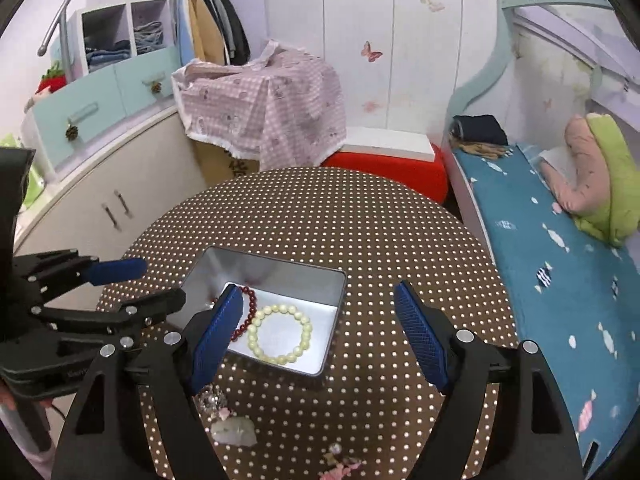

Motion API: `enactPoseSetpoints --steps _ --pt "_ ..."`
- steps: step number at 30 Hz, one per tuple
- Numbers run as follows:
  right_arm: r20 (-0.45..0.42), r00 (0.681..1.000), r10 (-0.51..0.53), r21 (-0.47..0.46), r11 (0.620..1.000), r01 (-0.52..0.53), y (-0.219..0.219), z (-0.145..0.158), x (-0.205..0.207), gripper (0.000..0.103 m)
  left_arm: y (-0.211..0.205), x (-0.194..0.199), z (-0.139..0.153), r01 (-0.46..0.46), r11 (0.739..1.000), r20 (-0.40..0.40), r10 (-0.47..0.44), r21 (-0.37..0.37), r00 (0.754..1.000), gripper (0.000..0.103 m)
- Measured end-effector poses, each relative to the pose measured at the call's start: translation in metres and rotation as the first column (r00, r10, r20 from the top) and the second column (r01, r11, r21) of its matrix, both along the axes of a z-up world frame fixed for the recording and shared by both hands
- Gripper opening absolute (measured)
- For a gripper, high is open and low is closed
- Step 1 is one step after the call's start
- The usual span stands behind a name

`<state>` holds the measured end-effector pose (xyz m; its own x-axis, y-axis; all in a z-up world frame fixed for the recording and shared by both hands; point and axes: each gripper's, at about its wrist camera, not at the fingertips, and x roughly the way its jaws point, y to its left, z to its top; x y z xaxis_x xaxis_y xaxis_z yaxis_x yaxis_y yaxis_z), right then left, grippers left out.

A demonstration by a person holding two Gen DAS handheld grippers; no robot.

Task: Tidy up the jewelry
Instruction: 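Carry both bracelets into the metal tin and open both grippers, then move the right gripper to the jade pendant and grasp it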

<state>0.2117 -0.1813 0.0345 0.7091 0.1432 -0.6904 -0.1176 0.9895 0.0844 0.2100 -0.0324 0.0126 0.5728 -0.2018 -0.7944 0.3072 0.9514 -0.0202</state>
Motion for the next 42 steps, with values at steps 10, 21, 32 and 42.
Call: enactPoseSetpoints --steps 10,21,32,42 --pt "0.010 1.000 -0.010 -0.024 1.000 0.010 -0.001 0.002 -0.023 0.078 0.006 -0.019 0.001 0.005 1.000 0.007 -0.005 0.006 1.000 0.061" --pt "-0.054 0.996 0.071 -0.049 0.996 -0.074 0.019 -0.039 -0.068 0.084 0.022 -0.053 -0.014 -0.032 0.996 0.046 0.029 0.081 0.999 0.078" --pt "-0.106 0.977 0.184 -0.102 0.975 -0.195 0.064 -0.098 -0.084 0.083 0.038 -0.069 -0.048 -0.048 0.994 -0.031 0.051 0.101 0.998 0.078" --pt "-0.125 0.966 0.225 -0.046 0.972 -0.232 0.068 -0.117 -0.082 0.042 0.041 -0.068 -0.075 -0.051 0.995 -0.088 0.059 0.088 0.994 0.078"
